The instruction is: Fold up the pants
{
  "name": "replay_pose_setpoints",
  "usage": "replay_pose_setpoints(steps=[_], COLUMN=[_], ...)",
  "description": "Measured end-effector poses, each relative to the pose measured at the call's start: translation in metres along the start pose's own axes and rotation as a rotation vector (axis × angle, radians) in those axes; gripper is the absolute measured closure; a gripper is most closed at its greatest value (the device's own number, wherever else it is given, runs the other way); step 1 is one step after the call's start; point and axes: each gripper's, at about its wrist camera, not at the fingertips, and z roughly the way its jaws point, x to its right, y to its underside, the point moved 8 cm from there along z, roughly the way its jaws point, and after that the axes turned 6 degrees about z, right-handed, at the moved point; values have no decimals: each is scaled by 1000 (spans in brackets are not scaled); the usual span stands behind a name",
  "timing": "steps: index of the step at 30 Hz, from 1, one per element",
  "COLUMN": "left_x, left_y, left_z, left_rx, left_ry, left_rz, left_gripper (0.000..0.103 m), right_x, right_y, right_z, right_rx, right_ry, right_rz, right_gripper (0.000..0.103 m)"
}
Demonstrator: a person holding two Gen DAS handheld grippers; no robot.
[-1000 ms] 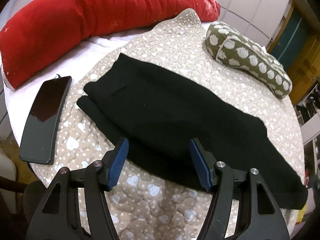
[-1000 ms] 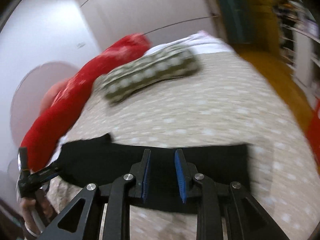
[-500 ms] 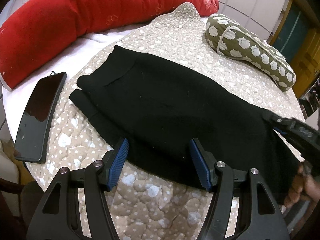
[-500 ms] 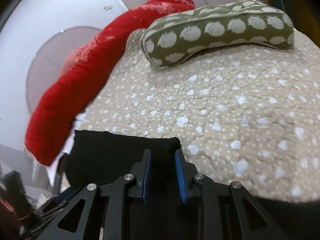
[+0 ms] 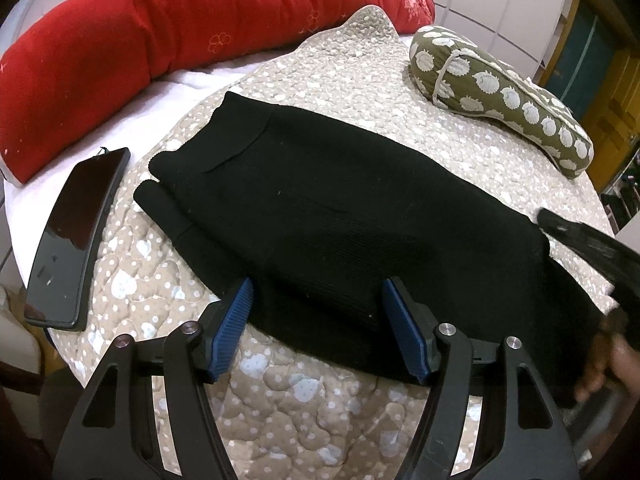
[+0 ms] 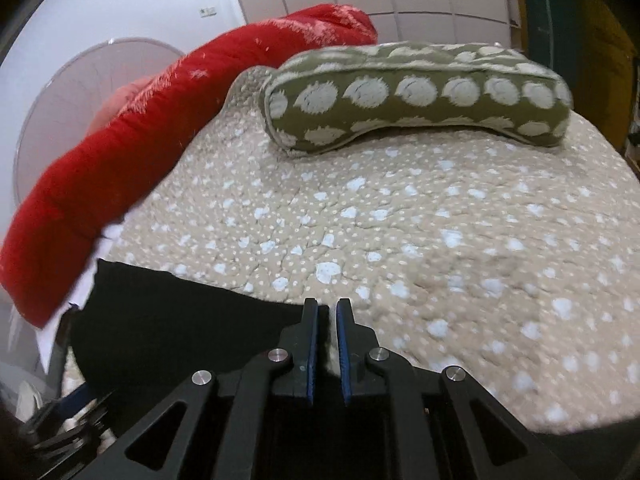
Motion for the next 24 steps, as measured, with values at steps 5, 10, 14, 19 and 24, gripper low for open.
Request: replay_pose_setpoints(steps=[5, 10, 14, 19, 24], left_x=[1, 2, 2, 3, 14], left_y=[1, 2, 5, 5, 3], left_z=[-1, -1, -4, -13, -24], left_rx=[4, 7, 8, 9, 21], left_ry=[-10, -27, -40, -28, -5], left_rz=[0, 8, 17, 15, 28], left_gripper=[35, 35, 35, 35, 35], right_x=[-17, -40, -45, -40, -27], right_y=[29, 78, 103, 100, 95], right_z=[-47, -49, -39, -56, -67], right_rx=[12, -50, -106, -77, -32], right_ry=[-82, -129, -114, -93, -40], right_rz=[-84, -180, -229, -219, -202], right_gripper=[94, 87, 82, 82, 81])
